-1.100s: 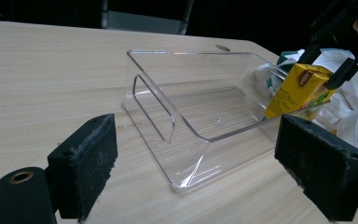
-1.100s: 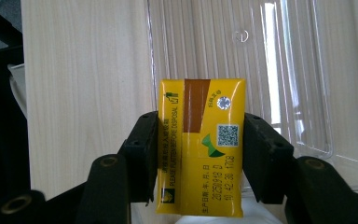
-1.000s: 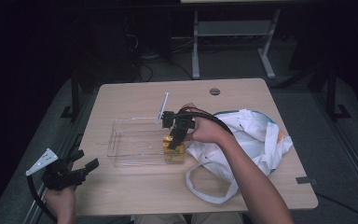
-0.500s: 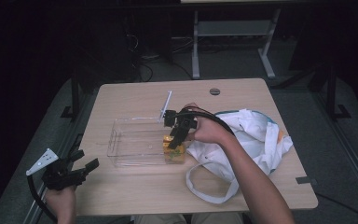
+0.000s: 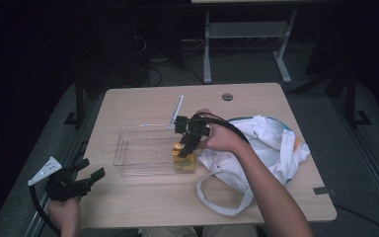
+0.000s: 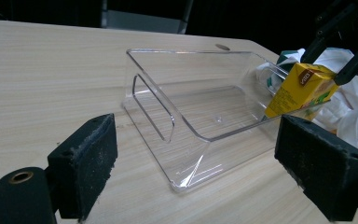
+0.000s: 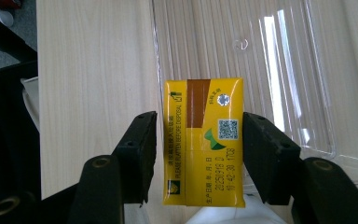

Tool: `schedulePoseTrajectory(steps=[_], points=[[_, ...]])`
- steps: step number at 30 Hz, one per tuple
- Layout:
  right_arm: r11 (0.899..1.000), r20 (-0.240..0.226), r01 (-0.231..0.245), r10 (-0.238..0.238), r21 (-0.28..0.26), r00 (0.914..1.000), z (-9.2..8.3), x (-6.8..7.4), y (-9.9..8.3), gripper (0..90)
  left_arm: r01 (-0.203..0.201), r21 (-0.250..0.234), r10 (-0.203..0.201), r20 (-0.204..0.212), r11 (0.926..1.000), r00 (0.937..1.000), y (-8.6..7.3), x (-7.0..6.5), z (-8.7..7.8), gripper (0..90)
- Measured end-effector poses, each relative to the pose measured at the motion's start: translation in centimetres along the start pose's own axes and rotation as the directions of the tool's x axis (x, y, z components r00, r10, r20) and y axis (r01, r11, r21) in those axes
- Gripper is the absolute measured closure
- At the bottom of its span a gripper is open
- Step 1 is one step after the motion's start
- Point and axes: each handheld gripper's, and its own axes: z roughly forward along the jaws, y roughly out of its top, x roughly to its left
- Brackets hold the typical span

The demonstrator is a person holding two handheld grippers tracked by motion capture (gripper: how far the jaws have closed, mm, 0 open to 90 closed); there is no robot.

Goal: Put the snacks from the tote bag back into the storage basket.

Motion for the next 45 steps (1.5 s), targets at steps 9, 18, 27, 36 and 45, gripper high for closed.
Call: schedulePoseTrajectory(steps=[9, 18, 27, 36, 45], points=[[1.0, 0.002, -0.006, 0.006, -0.025, 1.0, -0.5, 0.0, -0.2, 45.5, 0.001, 0.0, -0.001, -0.001, 1.0, 1.0, 0.0, 0.0, 0.0, 12.4], [0.998, 0.003, 0.0, 0.001, -0.067, 1.0, -1.3, 0.2, -0.4, 46.1, 0.0, 0.001, 0.0, -0.001, 1.0, 1.0, 0.0, 0.0, 0.0, 12.5], [0.997, 0.003, -0.012, 0.012, -0.076, 0.9999, -1.9, 0.3, -0.6, 46.0, -0.001, -0.001, 0.001, -0.002, 1.0, 1.0, 0.0, 0.0, 0.0, 12.5], [0.995, 0.018, -0.023, 0.024, -0.099, 0.9995, -2.8, 0.1, -1.3, 45.5, 0.0, -0.002, 0.0, -0.003, 1.0, 1.0, 0.0, -0.1, 0.0, 12.5], [0.993, 0.03, -0.039, 0.042, -0.112, 0.9986, -3.9, 0.0, -2.0, 45.4, -0.002, -0.001, 0.002, -0.004, 1.0, 1.0, 0.0, -0.1, 0.0, 12.4]])
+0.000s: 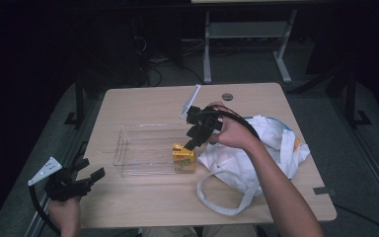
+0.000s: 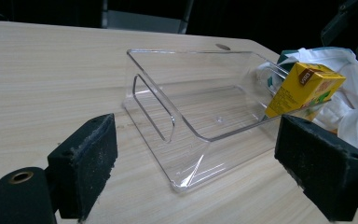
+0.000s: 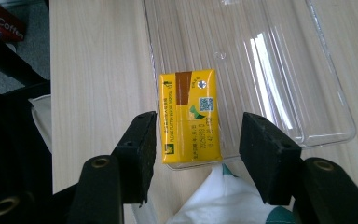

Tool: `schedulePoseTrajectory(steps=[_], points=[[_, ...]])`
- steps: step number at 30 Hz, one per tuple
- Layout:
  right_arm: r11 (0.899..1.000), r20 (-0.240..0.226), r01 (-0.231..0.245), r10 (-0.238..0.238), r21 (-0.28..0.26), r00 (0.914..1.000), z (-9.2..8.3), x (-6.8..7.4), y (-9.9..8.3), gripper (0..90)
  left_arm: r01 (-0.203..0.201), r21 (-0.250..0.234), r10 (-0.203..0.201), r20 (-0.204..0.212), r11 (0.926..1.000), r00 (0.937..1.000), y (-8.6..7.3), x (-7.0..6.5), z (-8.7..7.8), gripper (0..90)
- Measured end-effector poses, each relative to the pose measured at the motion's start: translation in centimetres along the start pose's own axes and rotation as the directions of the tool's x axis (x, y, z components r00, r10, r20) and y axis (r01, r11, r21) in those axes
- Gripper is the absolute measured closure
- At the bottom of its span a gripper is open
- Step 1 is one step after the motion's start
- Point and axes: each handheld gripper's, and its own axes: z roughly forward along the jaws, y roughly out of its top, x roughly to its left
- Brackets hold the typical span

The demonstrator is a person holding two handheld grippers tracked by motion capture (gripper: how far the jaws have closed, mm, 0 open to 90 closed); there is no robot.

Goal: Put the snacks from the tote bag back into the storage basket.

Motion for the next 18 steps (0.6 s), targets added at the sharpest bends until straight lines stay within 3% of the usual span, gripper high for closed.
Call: schedulePoseTrajectory(steps=[18], points=[[1.0, 0.026, -0.018, 0.018, -0.018, 0.9995, -1.6, -0.2, -1.0, 43.7, 0.0, 0.001, 0.0, -0.001, 1.0, 1.0, 0.0, 0.0, 0.0, 12.5]])
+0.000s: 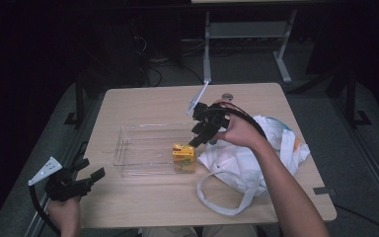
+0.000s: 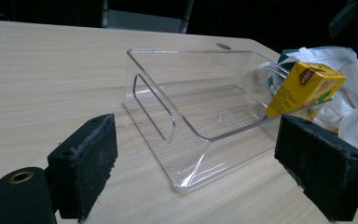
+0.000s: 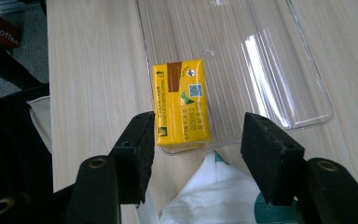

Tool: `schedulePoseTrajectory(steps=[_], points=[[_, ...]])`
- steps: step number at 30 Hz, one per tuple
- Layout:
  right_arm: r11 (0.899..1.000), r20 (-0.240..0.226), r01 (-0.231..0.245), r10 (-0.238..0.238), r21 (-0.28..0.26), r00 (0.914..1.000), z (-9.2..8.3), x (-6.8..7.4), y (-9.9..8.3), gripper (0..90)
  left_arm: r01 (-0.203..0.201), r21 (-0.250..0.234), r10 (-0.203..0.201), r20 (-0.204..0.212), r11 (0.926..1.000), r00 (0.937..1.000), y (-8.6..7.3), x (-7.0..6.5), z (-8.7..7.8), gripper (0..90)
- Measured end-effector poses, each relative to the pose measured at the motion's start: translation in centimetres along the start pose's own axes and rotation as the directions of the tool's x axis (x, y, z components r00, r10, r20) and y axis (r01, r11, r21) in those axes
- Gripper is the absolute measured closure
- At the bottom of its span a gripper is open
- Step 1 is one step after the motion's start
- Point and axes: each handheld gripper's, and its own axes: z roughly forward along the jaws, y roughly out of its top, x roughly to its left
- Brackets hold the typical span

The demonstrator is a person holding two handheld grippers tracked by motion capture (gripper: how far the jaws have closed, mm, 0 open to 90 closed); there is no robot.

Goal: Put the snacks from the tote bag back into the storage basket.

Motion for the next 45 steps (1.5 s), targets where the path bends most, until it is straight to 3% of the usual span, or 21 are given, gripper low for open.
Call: schedulePoseTrajectory(steps=[35, 45], points=[[0.994, 0.05, -0.088, 0.092, -0.067, 0.9945, -2.5, -0.9, -4.8, 41.0, -0.005, 0.014, 0.005, -0.005, 0.9999, 1.0, 0.0, -0.1, 0.1, 12.5], [0.986, 0.071, -0.14, 0.146, -0.094, 0.9867, -3.1, -0.9, -6.7, 39.8, -0.001, 0.016, 0.001, -0.002, 0.9999, 1.0, 0.0, -0.2, 0.3, 12.5]])
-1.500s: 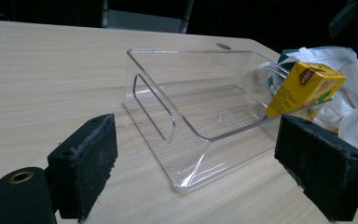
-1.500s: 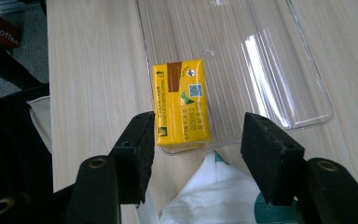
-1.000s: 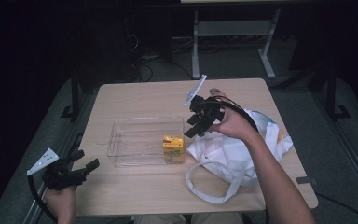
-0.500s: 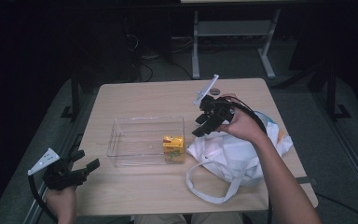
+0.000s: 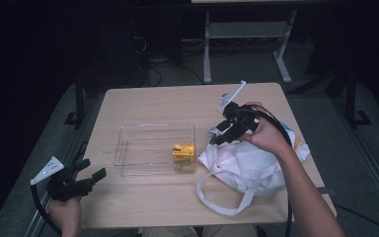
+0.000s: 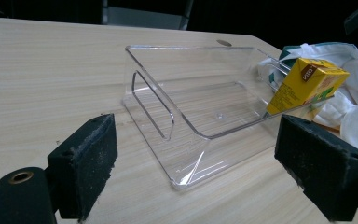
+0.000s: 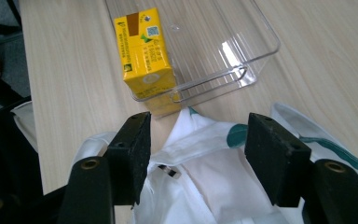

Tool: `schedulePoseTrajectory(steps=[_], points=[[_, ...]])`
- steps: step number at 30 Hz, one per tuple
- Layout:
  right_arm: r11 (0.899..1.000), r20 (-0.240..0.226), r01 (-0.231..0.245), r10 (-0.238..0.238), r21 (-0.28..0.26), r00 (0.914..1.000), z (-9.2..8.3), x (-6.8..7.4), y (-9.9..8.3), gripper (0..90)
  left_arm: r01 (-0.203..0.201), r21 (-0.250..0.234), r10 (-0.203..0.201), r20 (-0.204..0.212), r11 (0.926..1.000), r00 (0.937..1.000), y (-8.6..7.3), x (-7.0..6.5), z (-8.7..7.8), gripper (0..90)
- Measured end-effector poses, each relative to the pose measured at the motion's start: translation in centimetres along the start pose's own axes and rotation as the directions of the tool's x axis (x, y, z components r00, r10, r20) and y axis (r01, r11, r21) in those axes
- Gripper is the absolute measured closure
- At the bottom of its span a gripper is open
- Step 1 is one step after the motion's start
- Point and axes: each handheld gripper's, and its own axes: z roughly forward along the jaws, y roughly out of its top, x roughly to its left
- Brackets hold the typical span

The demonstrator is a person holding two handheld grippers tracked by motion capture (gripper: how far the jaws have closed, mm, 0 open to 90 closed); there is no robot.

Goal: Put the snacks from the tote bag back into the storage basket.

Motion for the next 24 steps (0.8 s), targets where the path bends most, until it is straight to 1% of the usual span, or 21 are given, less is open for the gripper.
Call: schedulePoseTrajectory(steps=[2, 4, 5, 8, 15, 18, 20, 24], points=[[1.0, 0.005, -0.003, 0.003, 0.003, 1.0, -0.1, -0.1, -0.3, 39.5, 0.0, 0.001, 0.0, 0.002, 1.0, 1.0, 0.0, 0.0, 0.0, 12.5], [1.0, 0.004, -0.014, 0.014, -0.002, 0.9999, -0.3, -0.1, -0.5, 39.5, -0.001, 0.001, 0.001, 0.003, 1.0, 1.0, 0.0, 0.0, 0.1, 12.5], [1.0, 0.009, -0.009, 0.009, -0.005, 0.9999, -0.4, -0.1, -0.6, 39.5, -0.003, 0.002, 0.003, 0.003, 1.0, 1.0, 0.0, 0.0, 0.1, 12.5], [1.0, 0.011, -0.023, 0.023, -0.01, 0.9997, -0.5, -0.1, -1.1, 39.3, 0.0, 0.001, 0.0, 0.001, 1.0, 1.0, 0.0, 0.0, 0.1, 12.5], [0.999, 0.024, -0.035, 0.035, -0.021, 0.9991, -0.8, -0.4, -2.1, 38.8, -0.007, 0.005, 0.007, 0.002, 1.0, 1.0, 0.0, 0.0, 0.1, 12.5], [0.999, 0.032, -0.047, 0.048, -0.016, 0.9984, -1.0, -0.5, -2.5, 38.2, -0.002, 0.009, 0.002, 0.005, 1.0, 1.0, 0.0, 0.0, 0.2, 12.5], [0.999, 0.033, -0.042, 0.043, -0.025, 0.9985, -1.1, -0.5, -2.7, 38.3, -0.009, 0.009, 0.009, 0.001, 0.9999, 1.0, 0.0, -0.1, 0.2, 12.5], [0.998, 0.037, -0.059, 0.06, -0.029, 0.9975, -1.3, -0.6, -3.4, 38.3, -0.006, 0.01, 0.006, 0.0, 0.9999, 1.0, 0.0, -0.1, 0.2, 12.4]])
